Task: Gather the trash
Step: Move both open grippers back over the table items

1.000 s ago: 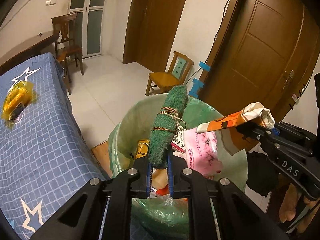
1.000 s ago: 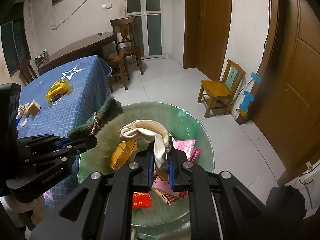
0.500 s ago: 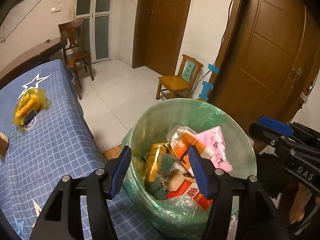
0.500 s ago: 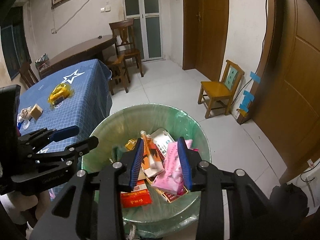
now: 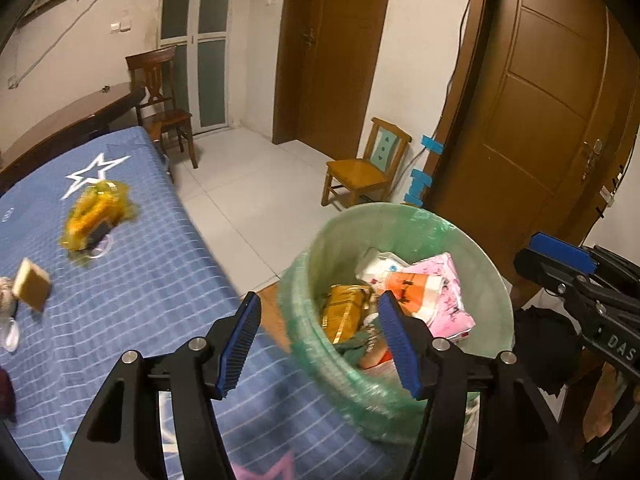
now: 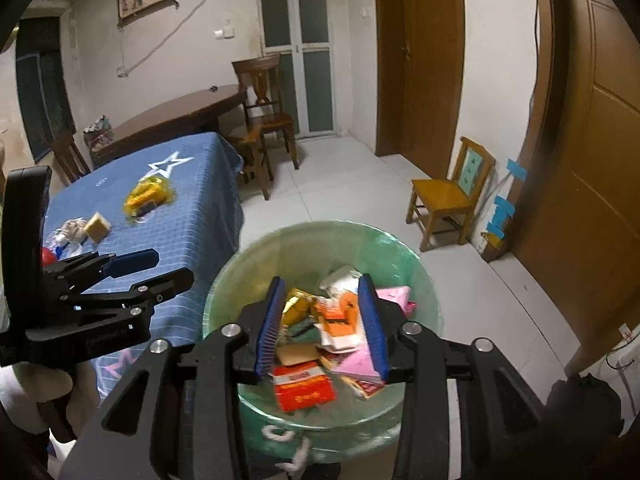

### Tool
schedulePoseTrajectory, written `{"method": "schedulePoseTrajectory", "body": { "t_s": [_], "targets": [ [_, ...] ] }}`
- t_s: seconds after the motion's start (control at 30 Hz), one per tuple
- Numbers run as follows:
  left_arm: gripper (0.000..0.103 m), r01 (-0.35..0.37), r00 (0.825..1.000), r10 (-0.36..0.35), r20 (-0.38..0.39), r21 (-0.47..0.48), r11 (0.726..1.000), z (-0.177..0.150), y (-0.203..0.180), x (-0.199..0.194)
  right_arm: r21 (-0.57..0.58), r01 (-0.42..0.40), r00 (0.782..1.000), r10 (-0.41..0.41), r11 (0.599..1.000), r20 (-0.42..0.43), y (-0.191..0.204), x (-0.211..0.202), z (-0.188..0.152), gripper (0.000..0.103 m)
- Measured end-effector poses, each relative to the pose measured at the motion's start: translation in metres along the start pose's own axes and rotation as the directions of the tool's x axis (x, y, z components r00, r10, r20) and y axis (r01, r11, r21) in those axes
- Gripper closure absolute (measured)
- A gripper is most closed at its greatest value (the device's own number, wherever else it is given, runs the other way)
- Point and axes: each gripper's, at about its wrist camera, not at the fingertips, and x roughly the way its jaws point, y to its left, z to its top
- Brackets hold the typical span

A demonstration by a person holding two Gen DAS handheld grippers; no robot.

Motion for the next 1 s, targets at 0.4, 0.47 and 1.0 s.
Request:
{"method": "schedulePoseTrajectory", "body": {
  "t_s": [0.4,0.47,1.0],
  "targets": [
    [0.030,-0.061,0.997,0.061,0.045,-0.005,0.998,-0.009,0.058,-0.064,-0.061,-0.126,0.990,0.129,0.990,0.057,0.069,-0.018,-0.003,0.031],
    [0.029,-0.077,0.996,0.077,0.055,-0.002,0.997,-0.011,0.076,-0.081,-0.081,-0.145,0.988,0.149,0.986,0.048,0.082,-0.017,-0.004,0.030],
    [0.027,-0.323,0.942,0.335,0.025,-0.210,0.923,-0.063,0.362,-0.211,-0.135,-0.330,0.944,0.322,0.934,-0.078,0.166,0.018,-0.015,0.030]
  ]
}}
